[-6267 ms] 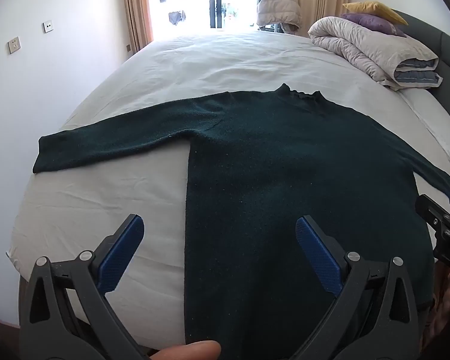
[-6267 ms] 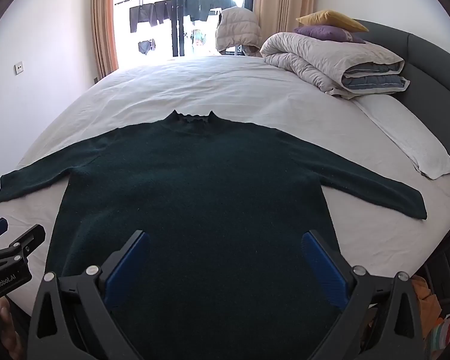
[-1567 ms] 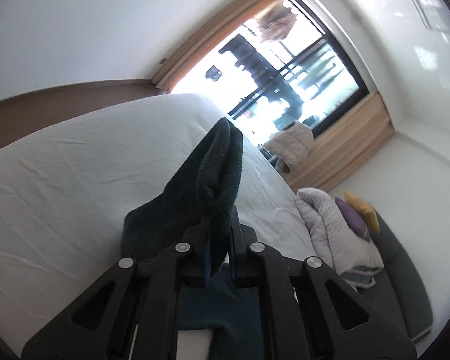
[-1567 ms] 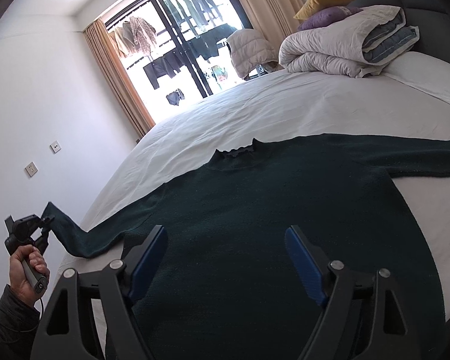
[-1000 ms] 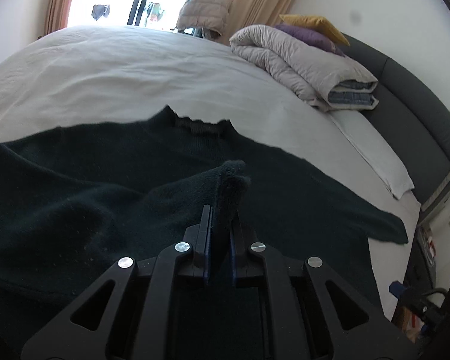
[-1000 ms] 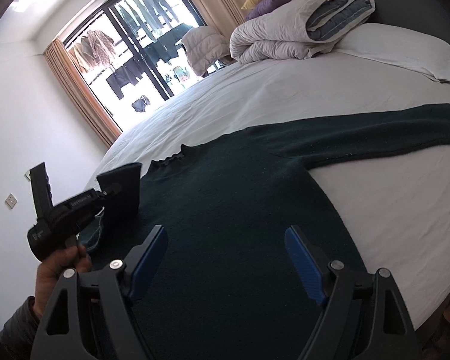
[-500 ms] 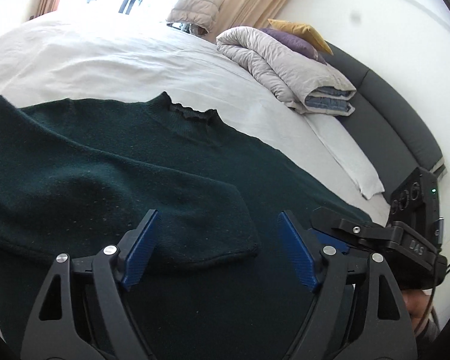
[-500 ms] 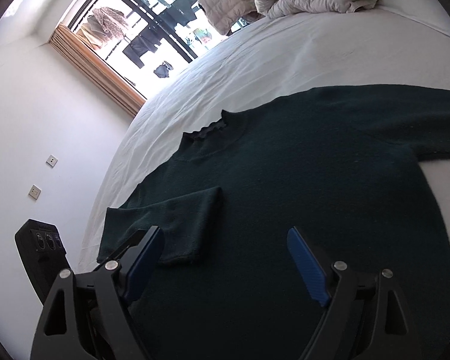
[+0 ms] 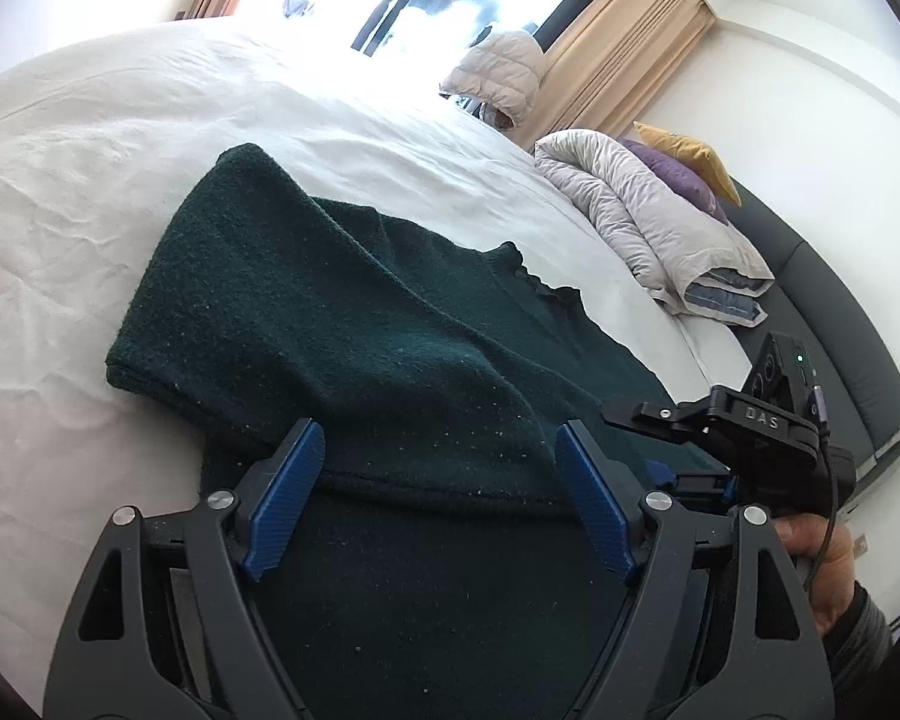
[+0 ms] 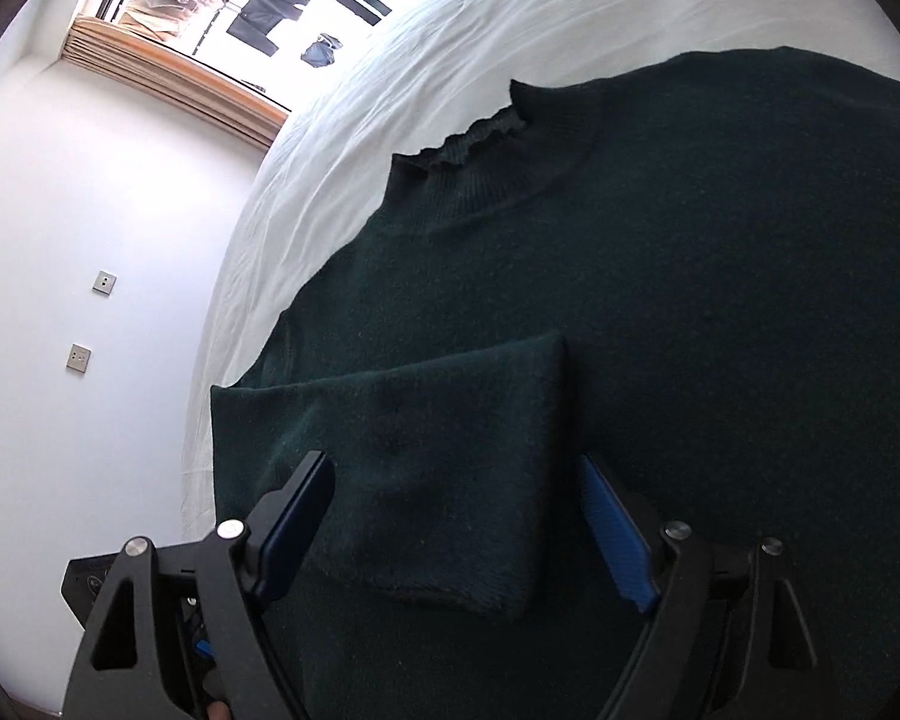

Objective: Fold small clothes
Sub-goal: 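Fold the held sleeve across the sweater body and release it, then grasp the other sleeve cuff with the right tool and lift it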

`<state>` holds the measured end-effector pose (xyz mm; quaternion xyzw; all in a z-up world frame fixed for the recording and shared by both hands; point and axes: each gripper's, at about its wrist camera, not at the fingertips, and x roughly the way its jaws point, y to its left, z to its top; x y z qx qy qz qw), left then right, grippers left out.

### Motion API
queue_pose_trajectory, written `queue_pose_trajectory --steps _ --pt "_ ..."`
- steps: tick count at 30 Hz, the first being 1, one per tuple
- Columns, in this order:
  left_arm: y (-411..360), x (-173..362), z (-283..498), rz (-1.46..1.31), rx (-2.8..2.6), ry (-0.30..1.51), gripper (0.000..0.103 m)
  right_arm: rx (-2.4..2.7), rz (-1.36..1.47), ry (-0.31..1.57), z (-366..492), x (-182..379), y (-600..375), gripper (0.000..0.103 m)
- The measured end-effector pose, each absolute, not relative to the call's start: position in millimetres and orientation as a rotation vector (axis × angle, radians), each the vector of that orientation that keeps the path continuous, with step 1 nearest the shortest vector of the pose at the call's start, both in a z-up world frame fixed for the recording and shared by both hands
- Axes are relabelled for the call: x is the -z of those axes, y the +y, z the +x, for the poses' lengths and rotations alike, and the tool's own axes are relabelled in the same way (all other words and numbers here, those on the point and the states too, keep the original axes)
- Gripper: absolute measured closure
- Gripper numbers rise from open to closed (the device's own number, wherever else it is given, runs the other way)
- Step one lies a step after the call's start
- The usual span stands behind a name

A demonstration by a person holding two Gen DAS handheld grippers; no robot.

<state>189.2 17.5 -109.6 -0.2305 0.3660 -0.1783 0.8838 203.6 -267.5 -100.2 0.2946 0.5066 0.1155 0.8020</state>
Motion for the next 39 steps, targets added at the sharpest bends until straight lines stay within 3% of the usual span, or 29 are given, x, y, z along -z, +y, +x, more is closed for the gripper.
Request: queue_pose_trajectory --steps 5,7,17,27,29,31,32,39 --pt "31 113 191 -0.499 0.372 0.752 0.024 -0.207 0.462 1.119 213 94 -263 0.078" --pt "38 110 190 -0.519 0.376 0.742 0.024 -0.222 0.462 1.102 213 90 -272 0.093" --pt "60 78 194 -0.529 0.363 0.664 0.024 -0.134 0.326 0.99 234 57 -309 0.094" --pt "94 40 229 -0.446 0.283 0.611 0.024 -0.061 0.333 0.99 241 70 -352 0.094" --pt "94 35 237 -0.412 0.291 0.621 0.032 -0.063 0.339 0.993 242 76 -354 0.094" --pt "90 34 245 -0.382 0.305 0.658 0.062 -0.065 0.332 0.998 243 80 -352 0.094" --pt "84 34 249 -0.363 0.312 0.675 0.069 -0.067 0.326 1.001 244 81 -351 0.094" --pt "36 53 259 -0.23 0.338 0.758 0.071 -0.062 0.303 0.996 247 80 -352 0.094"
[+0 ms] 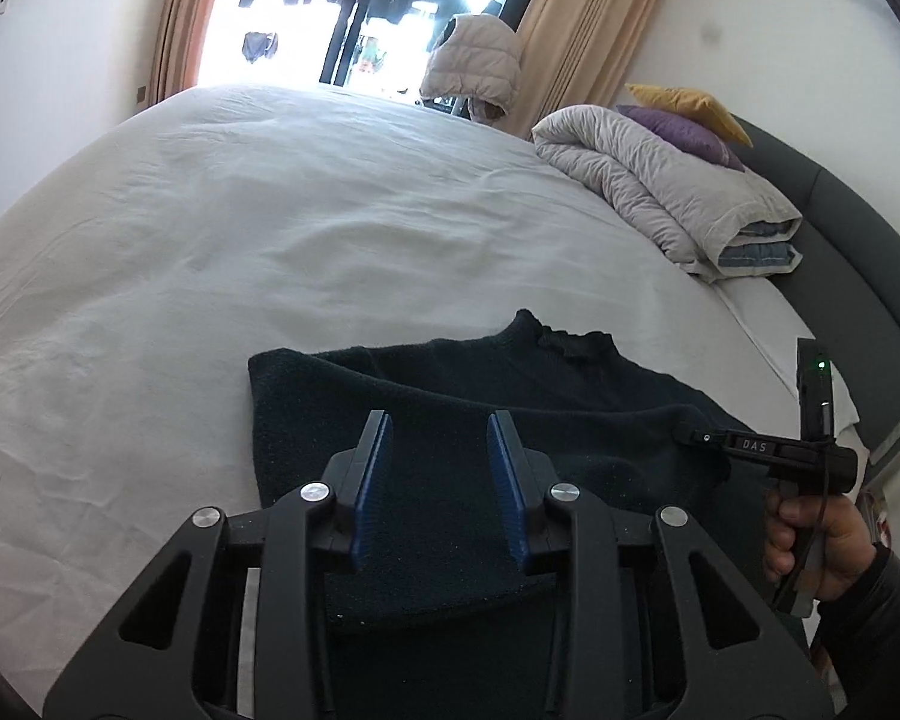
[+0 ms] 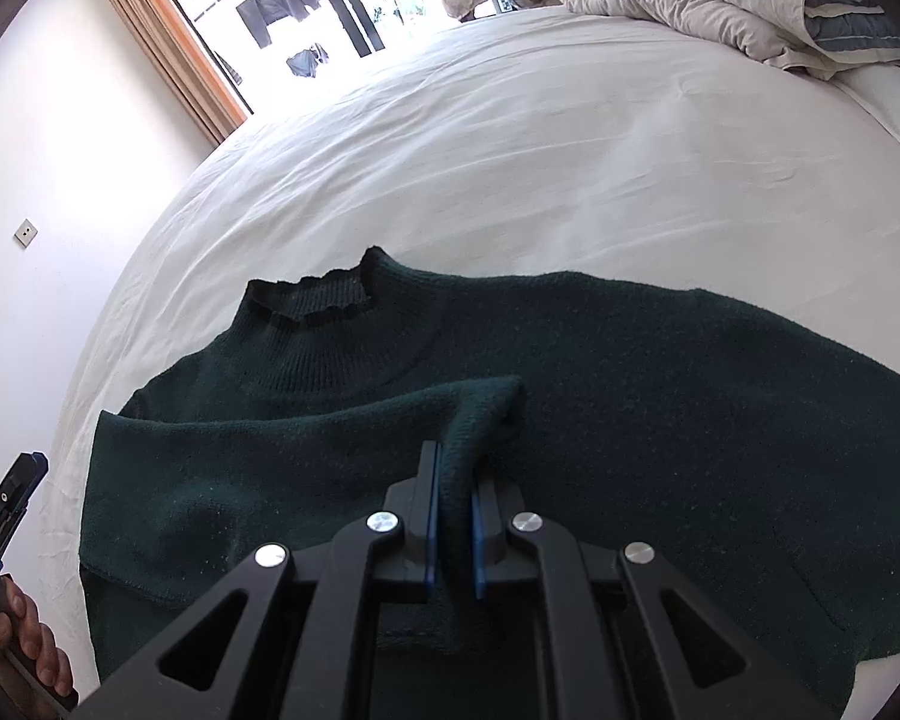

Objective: Fold small clothes
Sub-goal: 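Grasp the other sleeve cuff with the right tool and lift it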

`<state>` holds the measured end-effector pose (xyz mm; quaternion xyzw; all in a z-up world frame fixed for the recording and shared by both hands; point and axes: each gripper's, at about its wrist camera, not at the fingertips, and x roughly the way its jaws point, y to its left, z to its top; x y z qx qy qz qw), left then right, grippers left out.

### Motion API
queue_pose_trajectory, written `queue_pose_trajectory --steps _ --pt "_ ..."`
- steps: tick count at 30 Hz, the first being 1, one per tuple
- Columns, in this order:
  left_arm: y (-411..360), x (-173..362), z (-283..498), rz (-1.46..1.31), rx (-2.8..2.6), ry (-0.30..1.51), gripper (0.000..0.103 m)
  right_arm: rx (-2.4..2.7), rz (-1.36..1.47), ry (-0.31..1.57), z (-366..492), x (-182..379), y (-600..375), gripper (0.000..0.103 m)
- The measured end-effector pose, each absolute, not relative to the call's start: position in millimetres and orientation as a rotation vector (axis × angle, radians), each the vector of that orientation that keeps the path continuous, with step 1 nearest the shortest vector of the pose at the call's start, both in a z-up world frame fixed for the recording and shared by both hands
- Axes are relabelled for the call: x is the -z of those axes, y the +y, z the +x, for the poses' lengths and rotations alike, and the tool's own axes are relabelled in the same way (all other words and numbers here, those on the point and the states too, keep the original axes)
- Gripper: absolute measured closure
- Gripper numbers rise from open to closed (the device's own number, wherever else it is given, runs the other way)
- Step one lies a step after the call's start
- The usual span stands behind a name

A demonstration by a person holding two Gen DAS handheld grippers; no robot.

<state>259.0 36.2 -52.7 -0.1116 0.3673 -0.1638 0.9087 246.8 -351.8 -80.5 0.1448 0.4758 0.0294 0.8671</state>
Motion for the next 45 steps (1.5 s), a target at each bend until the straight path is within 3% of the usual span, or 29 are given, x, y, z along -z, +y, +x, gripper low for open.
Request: queue_pose_trajectory --steps 8,27,31,37,43,45 --pt "26 100 287 -0.177 0.273 0.921 0.073 -0.057 0.324 0.996 246 87 -357 0.094" --pt "23 119 281 -0.109 0.242 0.893 0.073 -0.062 0.451 1.009 247 101 -379 0.092" --pt "26 120 281 -0.137 0.251 0.883 0.073 0.11 0.413 0.926 226 73 -382 0.068" --pt "24 122 281 -0.135 0.247 0.872 0.073 -0.278 0.414 0.858 230 43 -308 0.068" --pt "31 126 282 -0.181 0.273 0.867 0.073 -0.399 0.515 1.032 259 106 -263 0.068" --pt "34 126 283 -0.195 0.28 0.865 0.073 -0.394 0.613 1.001 256 119 -284 0.085"
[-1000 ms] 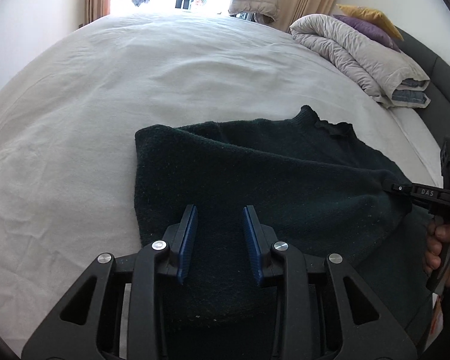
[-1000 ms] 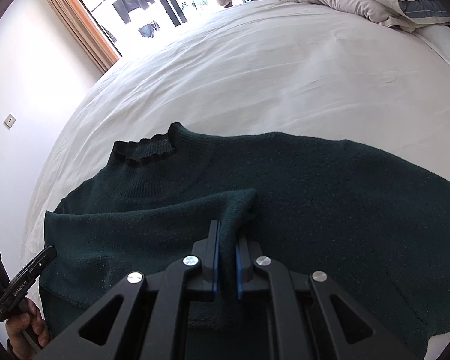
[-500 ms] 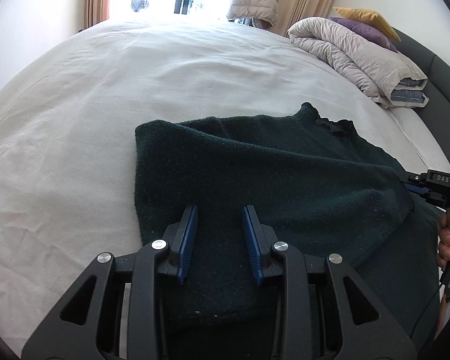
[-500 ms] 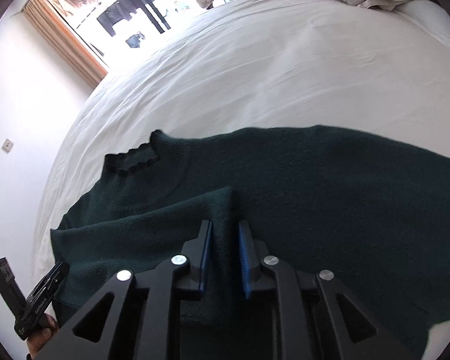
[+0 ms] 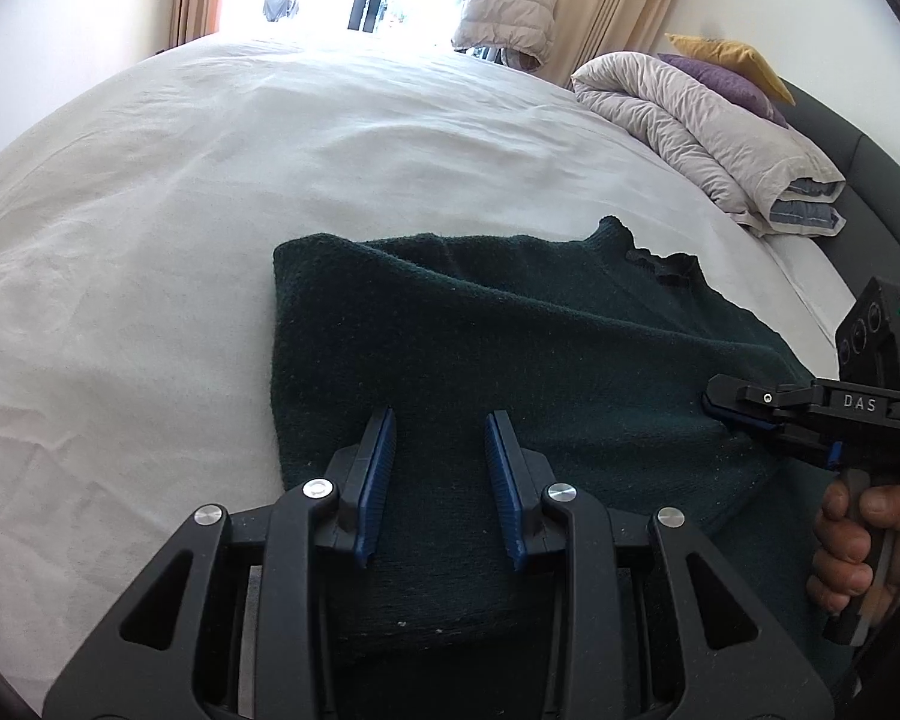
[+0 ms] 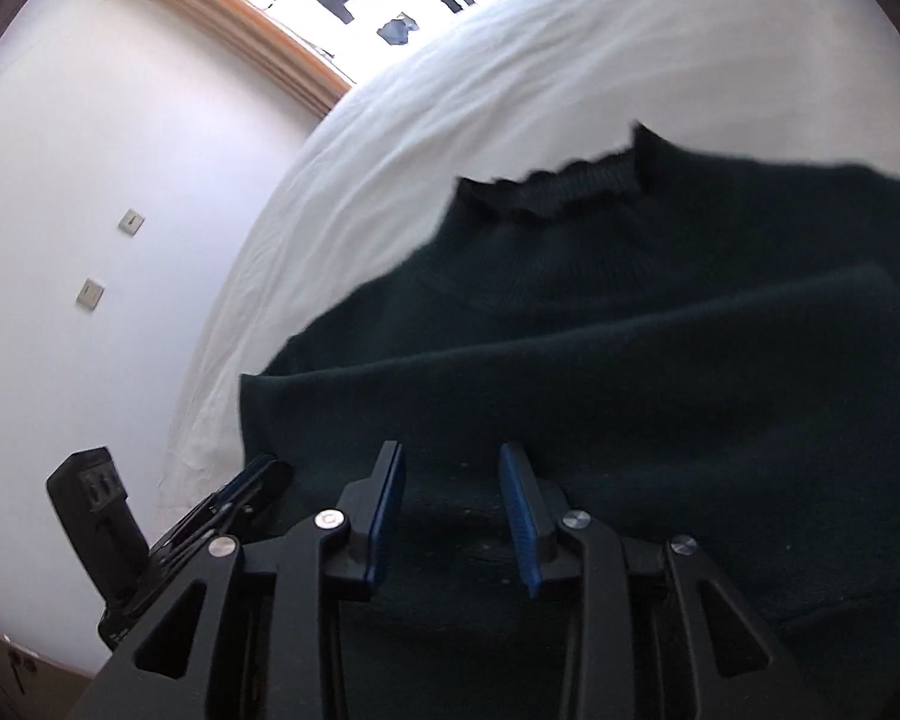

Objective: Fold small clothes
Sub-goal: 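Grasp the other sleeve cuff with the right tool and lift it, then fold the held sleeve across the sweater body with the right tool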

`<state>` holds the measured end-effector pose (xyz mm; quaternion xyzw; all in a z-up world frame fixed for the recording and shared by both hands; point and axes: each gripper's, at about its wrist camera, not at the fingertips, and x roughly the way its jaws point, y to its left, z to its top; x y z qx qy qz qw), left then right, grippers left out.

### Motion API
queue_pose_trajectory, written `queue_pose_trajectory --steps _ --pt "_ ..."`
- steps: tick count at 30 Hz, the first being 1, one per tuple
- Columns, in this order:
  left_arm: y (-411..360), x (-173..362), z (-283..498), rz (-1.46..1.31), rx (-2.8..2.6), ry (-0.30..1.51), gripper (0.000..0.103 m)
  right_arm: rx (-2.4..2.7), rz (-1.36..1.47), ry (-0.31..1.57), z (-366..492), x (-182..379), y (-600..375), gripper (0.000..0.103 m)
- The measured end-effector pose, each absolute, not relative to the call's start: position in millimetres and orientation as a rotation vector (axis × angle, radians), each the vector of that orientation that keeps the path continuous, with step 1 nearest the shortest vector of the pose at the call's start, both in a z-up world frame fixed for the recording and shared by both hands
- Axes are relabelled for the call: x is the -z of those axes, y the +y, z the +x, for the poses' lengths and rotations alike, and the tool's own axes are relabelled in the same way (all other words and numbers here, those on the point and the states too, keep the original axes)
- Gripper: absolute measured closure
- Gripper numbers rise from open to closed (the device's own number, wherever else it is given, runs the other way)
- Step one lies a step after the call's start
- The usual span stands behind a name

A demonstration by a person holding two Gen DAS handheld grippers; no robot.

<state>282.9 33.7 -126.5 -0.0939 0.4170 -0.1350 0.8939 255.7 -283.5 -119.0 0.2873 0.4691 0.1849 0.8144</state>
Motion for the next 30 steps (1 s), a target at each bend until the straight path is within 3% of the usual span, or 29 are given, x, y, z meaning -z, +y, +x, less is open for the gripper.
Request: queue_pose_trajectory --steps 2,4,7,10,11,14,18,22,30 --pt "35 127 282 -0.202 0.284 0.86 0.073 -0.351 0.699 0.971 249 124 -316 0.097" --pt "35 127 282 -0.205 0.285 0.858 0.073 -0.3 0.752 0.933 238 124 -355 0.103" --pt "35 127 281 -0.204 0.283 0.853 0.073 -0.138 0.794 0.858 213 120 -422 0.103" --pt "35 127 280 -0.207 0.284 0.851 0.073 0.107 0.851 0.774 167 103 -498 0.096" --pt "35 127 281 -0.207 0.283 0.851 0.073 0.175 0.856 0.736 147 93 -521 0.078" --pt "34 127 281 -0.194 0.276 0.849 0.073 0.296 0.886 0.604 83 62 -579 0.047" --pt "31 127 282 -0.171 0.264 0.847 0.073 0.425 1.027 0.485 -4 51 -645 0.044" --pt "30 126 281 -0.165 0.262 0.847 0.073 0.52 1.297 0.397 -70 89 -688 0.044" --pt "31 126 283 -0.165 0.262 0.847 0.073 0.519 1.457 0.258 -102 137 -725 0.051"
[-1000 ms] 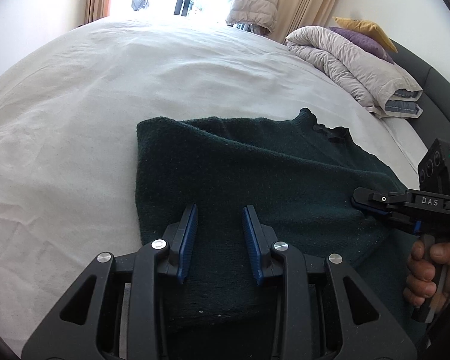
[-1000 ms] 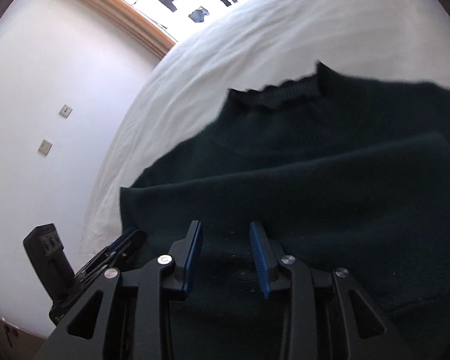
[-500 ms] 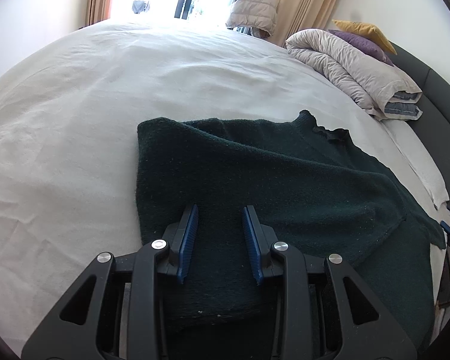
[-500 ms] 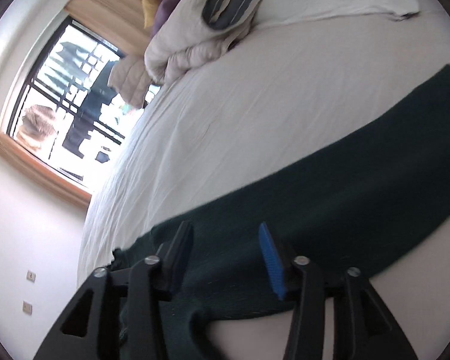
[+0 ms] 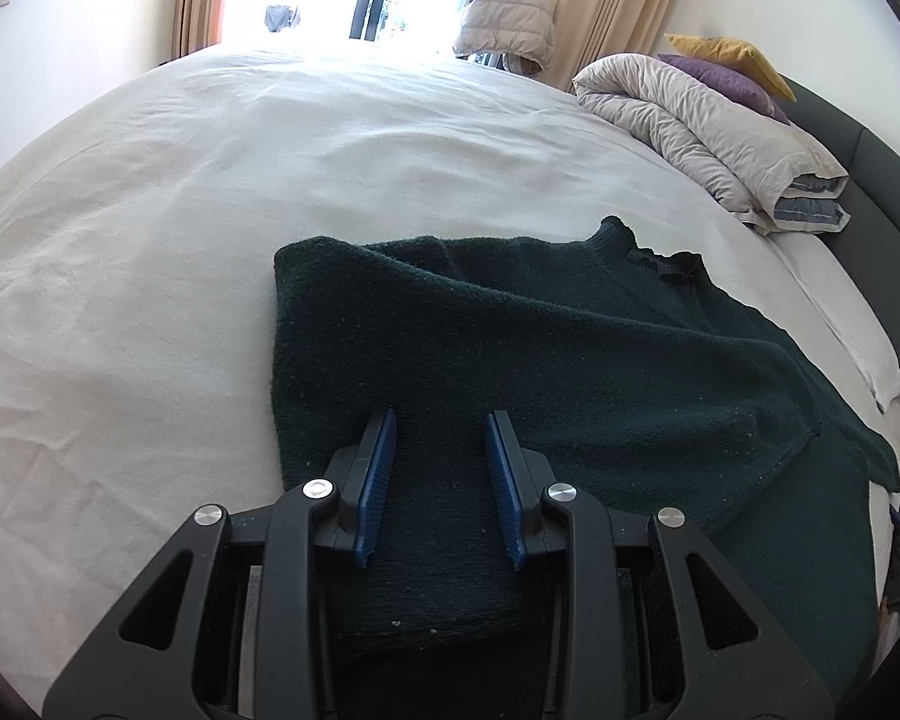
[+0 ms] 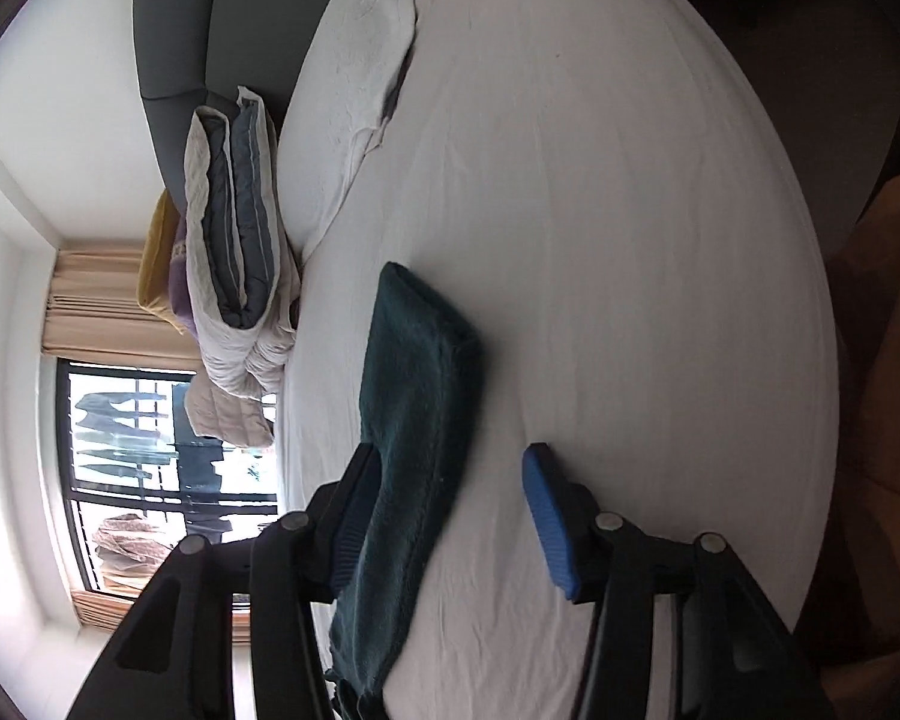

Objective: Fold small clothes
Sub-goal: 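Fold the held sleeve across the sweater body with the right tool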

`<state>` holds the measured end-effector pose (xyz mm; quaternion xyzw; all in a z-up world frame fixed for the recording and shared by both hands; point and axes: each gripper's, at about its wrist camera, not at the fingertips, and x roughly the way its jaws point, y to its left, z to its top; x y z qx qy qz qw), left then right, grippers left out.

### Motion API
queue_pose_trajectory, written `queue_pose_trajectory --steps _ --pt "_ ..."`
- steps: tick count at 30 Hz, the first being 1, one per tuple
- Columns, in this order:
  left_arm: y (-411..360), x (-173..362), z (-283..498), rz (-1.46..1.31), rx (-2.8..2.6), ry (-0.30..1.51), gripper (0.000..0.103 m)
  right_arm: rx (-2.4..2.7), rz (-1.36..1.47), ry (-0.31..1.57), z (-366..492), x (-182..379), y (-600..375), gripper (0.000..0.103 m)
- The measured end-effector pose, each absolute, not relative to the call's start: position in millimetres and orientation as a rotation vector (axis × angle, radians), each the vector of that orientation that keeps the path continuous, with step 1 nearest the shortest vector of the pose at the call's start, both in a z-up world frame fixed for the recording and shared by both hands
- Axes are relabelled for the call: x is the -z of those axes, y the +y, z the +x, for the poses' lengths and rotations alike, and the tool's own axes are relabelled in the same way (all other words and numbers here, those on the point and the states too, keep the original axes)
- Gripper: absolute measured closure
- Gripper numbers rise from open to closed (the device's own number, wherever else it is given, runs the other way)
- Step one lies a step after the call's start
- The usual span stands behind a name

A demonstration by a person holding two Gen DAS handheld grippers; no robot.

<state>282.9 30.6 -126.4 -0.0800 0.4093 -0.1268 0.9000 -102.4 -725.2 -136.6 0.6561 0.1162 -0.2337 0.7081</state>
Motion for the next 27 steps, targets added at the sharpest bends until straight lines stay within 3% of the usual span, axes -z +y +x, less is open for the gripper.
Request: queue_pose_trajectory --steps 12,15,16,27 --pt "29 127 284 -0.154 0.256 0.844 0.073 0.529 1.383 0.272 -66 128 -771 0.057" --pt "29 127 284 -0.154 0.256 0.844 0.073 0.527 1.357 0.301 -59 124 -771 0.078" --pt "29 127 284 -0.154 0.257 0.844 0.073 0.522 1.346 0.306 -56 121 -769 0.093" --pt "30 128 285 -0.171 0.263 0.838 0.073 0.3 0.942 0.381 54 2 -643 0.093"
